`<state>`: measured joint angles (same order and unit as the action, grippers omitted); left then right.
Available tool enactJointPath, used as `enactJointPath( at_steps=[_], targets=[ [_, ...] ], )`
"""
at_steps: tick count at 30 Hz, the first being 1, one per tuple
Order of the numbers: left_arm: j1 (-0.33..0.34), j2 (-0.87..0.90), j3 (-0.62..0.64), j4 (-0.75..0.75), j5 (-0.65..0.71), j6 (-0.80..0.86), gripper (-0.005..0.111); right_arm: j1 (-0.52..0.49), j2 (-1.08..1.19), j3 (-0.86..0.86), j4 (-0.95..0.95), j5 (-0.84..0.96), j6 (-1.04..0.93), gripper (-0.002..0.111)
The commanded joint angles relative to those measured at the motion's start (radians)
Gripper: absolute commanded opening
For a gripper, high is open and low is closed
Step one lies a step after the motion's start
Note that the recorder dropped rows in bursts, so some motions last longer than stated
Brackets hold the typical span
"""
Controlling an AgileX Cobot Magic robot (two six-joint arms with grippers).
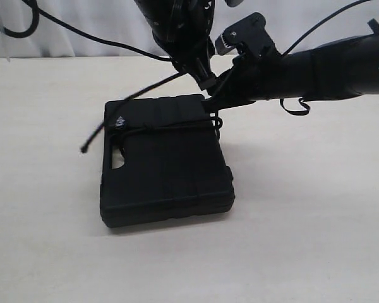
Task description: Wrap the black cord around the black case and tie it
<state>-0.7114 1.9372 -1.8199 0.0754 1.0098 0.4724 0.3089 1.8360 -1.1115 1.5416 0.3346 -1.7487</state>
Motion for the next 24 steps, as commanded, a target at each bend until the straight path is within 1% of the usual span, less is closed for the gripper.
enactJointPath(
  at_steps=[1, 6, 10, 11, 14, 18, 19, 21, 24],
  targets=[
    [0.001, -0.012, -0.009, 0.017, 0.013, 0.002, 0.056, -0.005, -0.009, -0.001, 0.004, -0.111, 0.054, 0.004],
    [0.001, -0.012, -0.009, 0.017, 0.023, 0.002, 0.056, -0.005, -0.011, 0.009, 0.004, -0.314, 0.089, 0.004],
    [0.001, -0.011, -0.009, 0.017, 0.017, 0.002, 0.056, -0.005, -0.011, 0.033, 0.044, -0.479, 0.085, 0.005],
    [0.001, -0.009, -0.009, 0.013, 0.012, 0.002, 0.056, -0.005, -0.011, 0.041, 0.044, -0.498, 0.083, 0.008],
    [0.001, 0.005, -0.009, -0.013, 0.002, 0.002, 0.056, -0.007, -0.01, 0.062, 0.044, -0.518, 0.083, 0.022],
    [0.001, 0.037, -0.007, -0.018, 0.008, 0.002, 0.056, -0.007, -0.012, 0.078, 0.075, -0.553, 0.083, 0.046],
    [0.001, 0.044, -0.007, -0.028, 0.013, 0.002, 0.056, -0.007, -0.012, 0.077, 0.086, -0.58, 0.083, 0.05],
    [0.001, 0.059, -0.007, -0.033, 0.034, 0.002, 0.056, -0.007, -0.012, 0.077, 0.092, -0.686, 0.077, 0.054],
    [0.001, 0.082, -0.007, -0.033, 0.038, 0.002, 0.056, -0.007, -0.012, 0.077, 0.092, -0.845, 0.048, 0.054]
  ],
)
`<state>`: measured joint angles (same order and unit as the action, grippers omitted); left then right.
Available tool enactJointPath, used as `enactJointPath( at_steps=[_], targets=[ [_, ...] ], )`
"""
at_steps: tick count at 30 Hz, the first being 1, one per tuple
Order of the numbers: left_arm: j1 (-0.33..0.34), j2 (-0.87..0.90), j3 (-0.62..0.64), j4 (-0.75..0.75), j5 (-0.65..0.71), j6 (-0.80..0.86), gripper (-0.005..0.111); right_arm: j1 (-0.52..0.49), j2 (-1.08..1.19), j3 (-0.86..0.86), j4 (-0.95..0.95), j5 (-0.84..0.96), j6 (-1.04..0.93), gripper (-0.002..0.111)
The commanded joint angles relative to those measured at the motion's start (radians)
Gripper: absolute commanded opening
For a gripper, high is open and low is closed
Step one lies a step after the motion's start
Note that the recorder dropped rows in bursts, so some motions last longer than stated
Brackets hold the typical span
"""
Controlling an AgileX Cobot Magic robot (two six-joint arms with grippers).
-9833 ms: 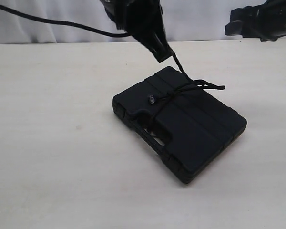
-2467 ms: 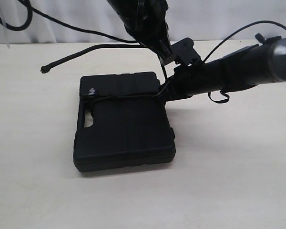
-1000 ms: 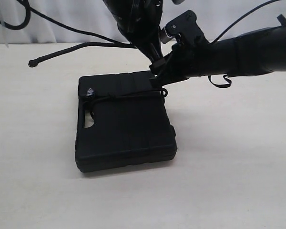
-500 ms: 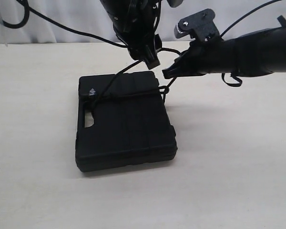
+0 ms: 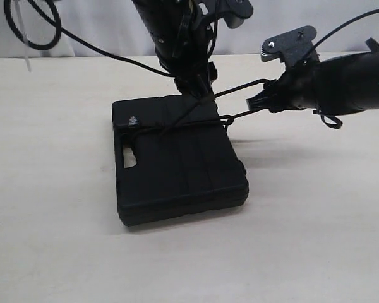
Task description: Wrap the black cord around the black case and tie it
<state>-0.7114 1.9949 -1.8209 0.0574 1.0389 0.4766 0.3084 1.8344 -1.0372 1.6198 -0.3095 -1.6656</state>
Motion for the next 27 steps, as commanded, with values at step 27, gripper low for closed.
enactJointPath(
  at_steps=[27],
  targets=[
    [0.001, 0.07, -0.006, -0.015, -0.015, 0.0, 0.056, -0.128, -0.04, -0.037, 0.125, -0.486, -0.385, 0.054]
  ],
)
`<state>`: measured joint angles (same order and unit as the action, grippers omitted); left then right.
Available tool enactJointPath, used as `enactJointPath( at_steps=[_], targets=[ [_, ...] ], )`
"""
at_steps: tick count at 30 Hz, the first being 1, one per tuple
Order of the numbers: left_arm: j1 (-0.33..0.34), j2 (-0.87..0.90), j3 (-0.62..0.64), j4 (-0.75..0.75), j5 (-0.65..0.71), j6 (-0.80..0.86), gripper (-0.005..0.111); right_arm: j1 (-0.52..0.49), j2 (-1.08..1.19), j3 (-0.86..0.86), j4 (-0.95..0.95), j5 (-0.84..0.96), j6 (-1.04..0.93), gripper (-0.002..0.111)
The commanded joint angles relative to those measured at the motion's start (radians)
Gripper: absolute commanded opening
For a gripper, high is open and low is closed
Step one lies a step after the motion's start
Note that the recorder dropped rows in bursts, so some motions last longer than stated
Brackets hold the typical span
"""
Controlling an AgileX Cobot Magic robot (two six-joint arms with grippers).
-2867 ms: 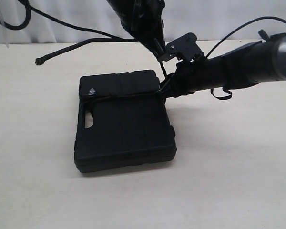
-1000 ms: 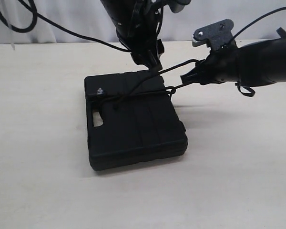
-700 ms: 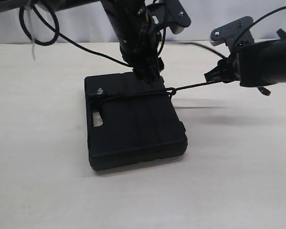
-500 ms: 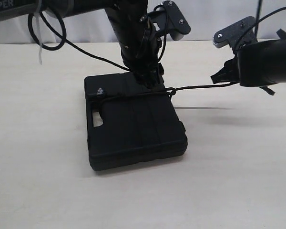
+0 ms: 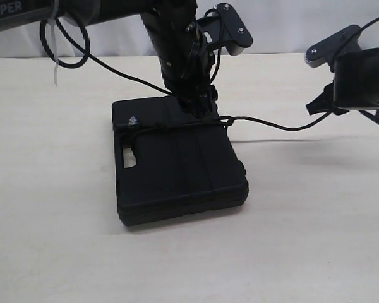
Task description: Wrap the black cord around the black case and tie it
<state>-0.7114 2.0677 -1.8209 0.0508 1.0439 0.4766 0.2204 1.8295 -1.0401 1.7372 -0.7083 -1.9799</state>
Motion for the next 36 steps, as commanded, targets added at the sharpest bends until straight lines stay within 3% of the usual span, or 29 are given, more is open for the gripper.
enactJointPath(
  at_steps=[1, 11, 14, 19, 24, 36],
  targets=[
    [0.001, -0.003, -0.006, -0.008, -0.024, 0.0, 0.056, -0.051, -0.047, -0.041, 0.007, -0.091, -0.1, 0.054],
    [0.001, -0.003, -0.006, -0.008, -0.033, -0.002, 0.056, -0.079, -0.133, -0.041, 0.007, -0.041, -0.1, 0.052],
    [0.001, -0.003, -0.006, -0.008, -0.033, -0.004, 0.051, -0.079, -0.133, -0.021, 0.007, 0.001, -0.1, 0.038],
    [0.001, -0.003, -0.006, 0.0, -0.028, -0.004, 0.025, -0.079, -0.133, 0.007, 0.007, 0.138, -0.1, 0.004],
    [0.015, -0.024, -0.006, 0.022, -0.037, -0.009, 0.0, -0.079, -0.182, 0.007, 0.007, 0.255, -0.098, 0.004],
    [0.1, -0.21, -0.006, -0.173, -0.189, -0.037, 0.0, -0.079, -0.411, 0.011, 0.007, 0.755, 0.093, 0.004]
  ],
)
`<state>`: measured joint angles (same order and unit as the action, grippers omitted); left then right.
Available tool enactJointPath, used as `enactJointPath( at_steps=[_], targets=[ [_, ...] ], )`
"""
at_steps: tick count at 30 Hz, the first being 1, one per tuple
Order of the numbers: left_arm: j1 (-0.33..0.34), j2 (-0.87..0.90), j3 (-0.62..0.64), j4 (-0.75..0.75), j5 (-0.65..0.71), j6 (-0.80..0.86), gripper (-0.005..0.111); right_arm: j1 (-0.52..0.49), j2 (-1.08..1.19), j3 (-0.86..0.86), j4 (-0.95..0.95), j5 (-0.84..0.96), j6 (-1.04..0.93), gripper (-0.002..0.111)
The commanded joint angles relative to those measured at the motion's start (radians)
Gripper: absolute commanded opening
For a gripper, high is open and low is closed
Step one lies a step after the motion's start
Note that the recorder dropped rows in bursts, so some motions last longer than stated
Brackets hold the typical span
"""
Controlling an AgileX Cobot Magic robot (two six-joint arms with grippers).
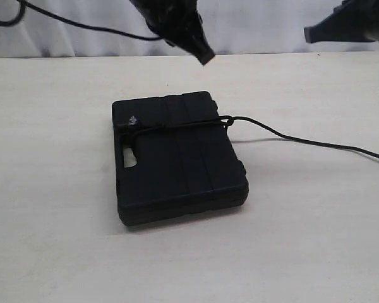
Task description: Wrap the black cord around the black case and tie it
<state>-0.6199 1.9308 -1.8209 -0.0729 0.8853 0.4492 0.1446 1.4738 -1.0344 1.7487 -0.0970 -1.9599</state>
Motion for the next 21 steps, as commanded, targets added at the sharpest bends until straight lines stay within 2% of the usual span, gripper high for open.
enactJointPath(
  at_steps=[1, 3, 6, 13, 21],
  targets=[
    [0.008, -0.092, -0.004, -0.049, -0.027, -0.009, 0.0, -0.003, -0.072, 0.006, -0.004, 0.185, 0.092, 0.004],
    [0.008, -0.135, 0.019, -0.058, -0.043, -0.007, 0.0, -0.003, -0.089, 0.006, -0.004, 0.243, 0.111, 0.004],
    [0.008, -0.23, 0.101, -0.067, -0.137, -0.005, 0.0, -0.003, -0.114, 0.006, -0.004, 0.283, 0.145, 0.004],
    [0.008, -0.495, 0.351, -0.07, -0.383, -0.009, 0.0, -0.003, -0.182, 0.022, -0.004, 0.286, 0.203, 0.004],
    [0.008, -0.766, 0.655, -0.072, -0.624, -0.031, 0.0, -0.003, -0.308, 0.079, -0.004, 0.39, 0.223, 0.004]
  ],
)
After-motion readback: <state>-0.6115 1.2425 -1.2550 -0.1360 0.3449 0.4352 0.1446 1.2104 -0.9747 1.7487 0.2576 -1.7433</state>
